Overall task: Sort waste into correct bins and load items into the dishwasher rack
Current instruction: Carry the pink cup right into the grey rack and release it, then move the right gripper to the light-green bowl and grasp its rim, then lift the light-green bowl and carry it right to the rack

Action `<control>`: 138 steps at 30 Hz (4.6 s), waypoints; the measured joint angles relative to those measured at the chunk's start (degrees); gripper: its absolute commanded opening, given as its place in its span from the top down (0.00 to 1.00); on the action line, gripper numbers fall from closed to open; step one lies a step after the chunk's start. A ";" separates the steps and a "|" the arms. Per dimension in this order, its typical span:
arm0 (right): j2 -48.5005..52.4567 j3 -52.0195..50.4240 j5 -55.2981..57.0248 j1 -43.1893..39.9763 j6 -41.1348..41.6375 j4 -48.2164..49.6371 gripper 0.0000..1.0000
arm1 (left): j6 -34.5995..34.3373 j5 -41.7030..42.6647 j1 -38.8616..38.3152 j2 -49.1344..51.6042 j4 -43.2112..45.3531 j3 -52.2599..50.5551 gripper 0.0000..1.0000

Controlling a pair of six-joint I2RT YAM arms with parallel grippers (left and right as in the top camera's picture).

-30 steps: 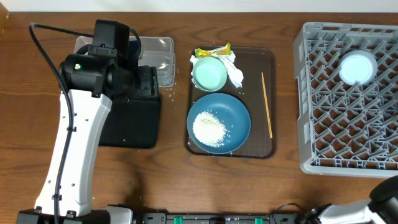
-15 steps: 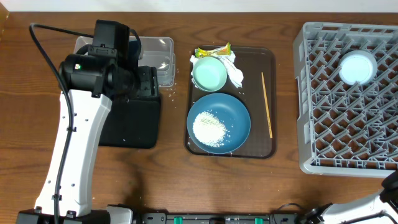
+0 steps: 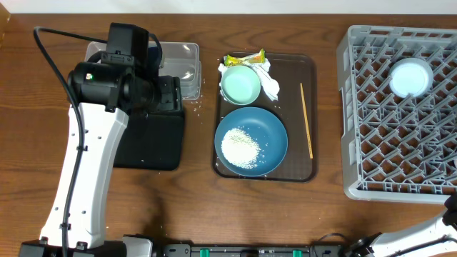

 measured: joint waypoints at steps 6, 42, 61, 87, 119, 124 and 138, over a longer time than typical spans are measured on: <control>0.00 0.00 -3.78 0.02 -0.26 -0.44 0.01 | 0.04 0.00 0.00 0.00 0.02 0.00 0.25; -11.17 0.57 -19.85 54.10 -13.42 17.22 0.09 | 0.02 -0.04 0.00 0.00 -4.07 0.00 0.22; 12.85 0.57 -4.52 76.65 -3.52 39.23 0.19 | 0.02 -0.02 0.00 0.00 -4.48 0.00 0.22; 17.40 0.57 -3.34 76.00 1.51 36.48 0.82 | 0.02 -0.02 0.00 0.00 -4.50 0.00 0.22; 1.57 0.50 2.47 72.87 1.18 31.85 0.99 | 0.02 -0.02 0.00 0.00 -4.50 0.00 0.21; -10.60 0.63 11.74 68.02 -0.52 29.92 0.99 | 0.02 -0.02 0.00 0.00 -4.46 0.00 0.21; -15.89 0.68 58.36 57.09 -4.31 24.72 0.99 | 0.02 -0.02 0.00 0.00 -4.13 0.00 0.21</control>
